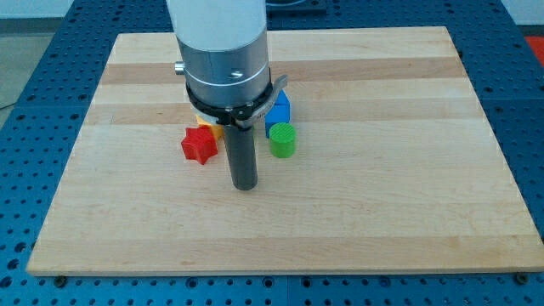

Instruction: Move your arm towards the green circle

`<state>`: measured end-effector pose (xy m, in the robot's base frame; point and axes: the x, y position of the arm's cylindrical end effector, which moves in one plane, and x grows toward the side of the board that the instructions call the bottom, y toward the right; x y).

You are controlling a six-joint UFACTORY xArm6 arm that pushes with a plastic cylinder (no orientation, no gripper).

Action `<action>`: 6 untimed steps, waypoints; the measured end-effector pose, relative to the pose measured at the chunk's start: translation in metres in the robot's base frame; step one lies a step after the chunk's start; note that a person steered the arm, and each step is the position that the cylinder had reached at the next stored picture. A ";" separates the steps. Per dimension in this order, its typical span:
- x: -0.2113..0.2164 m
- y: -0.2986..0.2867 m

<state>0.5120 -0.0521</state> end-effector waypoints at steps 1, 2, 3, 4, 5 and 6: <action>-0.002 0.000; -0.010 0.020; -0.021 0.066; -0.042 0.086; -0.070 0.108; -0.084 0.109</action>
